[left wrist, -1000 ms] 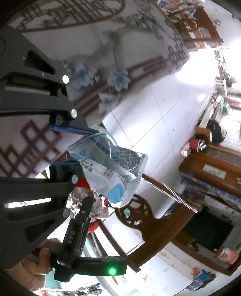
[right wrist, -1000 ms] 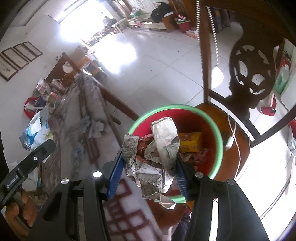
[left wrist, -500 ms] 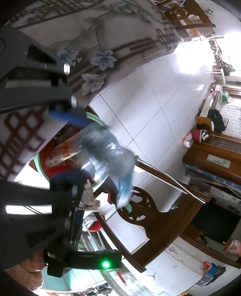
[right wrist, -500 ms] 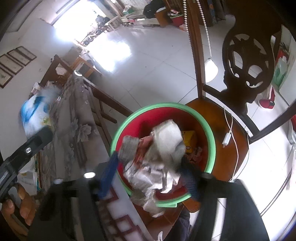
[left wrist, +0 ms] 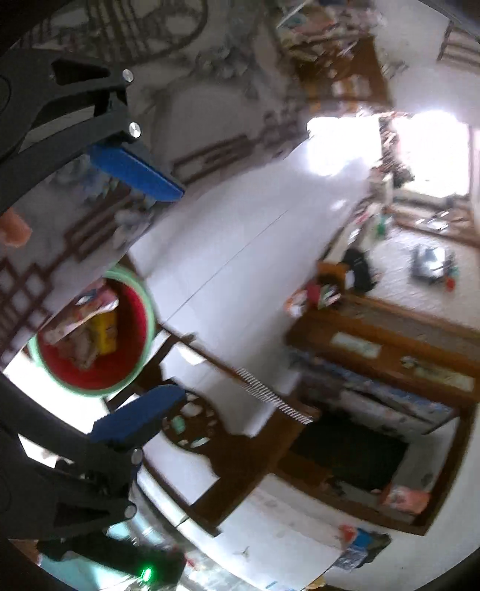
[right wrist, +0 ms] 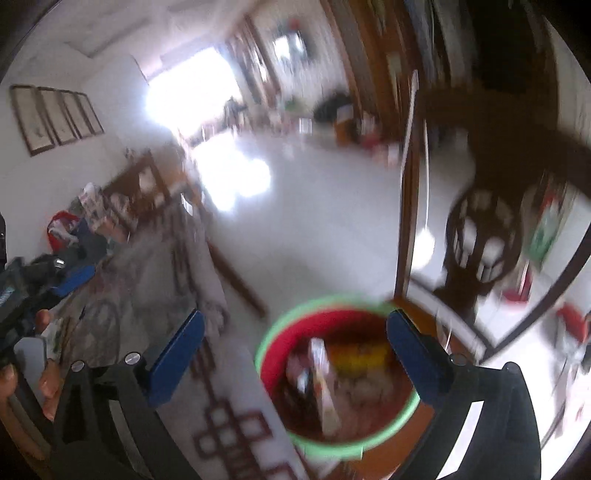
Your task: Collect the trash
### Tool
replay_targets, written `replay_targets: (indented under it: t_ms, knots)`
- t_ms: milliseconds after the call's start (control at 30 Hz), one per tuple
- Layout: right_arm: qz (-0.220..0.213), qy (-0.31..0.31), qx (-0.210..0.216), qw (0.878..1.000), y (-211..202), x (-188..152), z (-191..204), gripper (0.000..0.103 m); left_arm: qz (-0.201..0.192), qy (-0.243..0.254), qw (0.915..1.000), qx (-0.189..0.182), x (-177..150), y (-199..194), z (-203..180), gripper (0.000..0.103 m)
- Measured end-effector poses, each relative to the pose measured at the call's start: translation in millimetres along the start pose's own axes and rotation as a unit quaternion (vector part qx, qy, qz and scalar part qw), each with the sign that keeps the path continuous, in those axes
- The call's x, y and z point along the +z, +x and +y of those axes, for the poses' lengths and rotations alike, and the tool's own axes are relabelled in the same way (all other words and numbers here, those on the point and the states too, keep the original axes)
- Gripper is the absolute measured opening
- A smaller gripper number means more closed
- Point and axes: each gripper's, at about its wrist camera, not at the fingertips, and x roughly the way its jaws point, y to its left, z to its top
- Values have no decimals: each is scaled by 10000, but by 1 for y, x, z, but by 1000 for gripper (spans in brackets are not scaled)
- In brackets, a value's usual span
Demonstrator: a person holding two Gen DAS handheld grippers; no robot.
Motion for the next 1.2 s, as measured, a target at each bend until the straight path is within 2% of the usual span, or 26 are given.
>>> replay_targets:
  t_ms: [133, 200, 300, 400, 433, 567, 800, 1067, 1200]
  knots:
    - [-1251, -500, -386, 9901, -35, -5, 39, 96, -676, -48, 9974, 240, 1, -37, 18, 98]
    - [-1507, -666, -430, 9854, -41, -10, 55, 96, -954, -29, 9948, 342, 0, -56, 27, 98]
    - [-1451, -932, -518, 9837, -41, -22, 81, 96, -1007, -58, 9938, 461, -1, -71, 42, 98]
    - [-1268, -937, -474, 9863, -39, -34, 103, 96, -936, -50, 9917, 877, -9, -90, 59, 98]
    - [-1205, -916, -459, 9874, -38, -38, 111, 96, -938, -22, 9918, 872, -12, -94, 63, 98]
    - [-1092, -964, -372, 9886, -40, -54, 141, 95, -936, -71, 9950, 352, -21, -120, 90, 98]
    - [-1005, -1155, -318, 9877, -46, -77, 187, 95, -767, -475, 9953, 346, -27, -139, 131, 98]
    - [-964, -1232, -444, 9867, -53, -90, 206, 95, -598, -783, 9948, 255, -36, -149, 158, 98]
    - [-939, -1234, -464, 9868, -54, -93, 209, 96, -582, -679, 9954, 358, -40, -152, 161, 98]
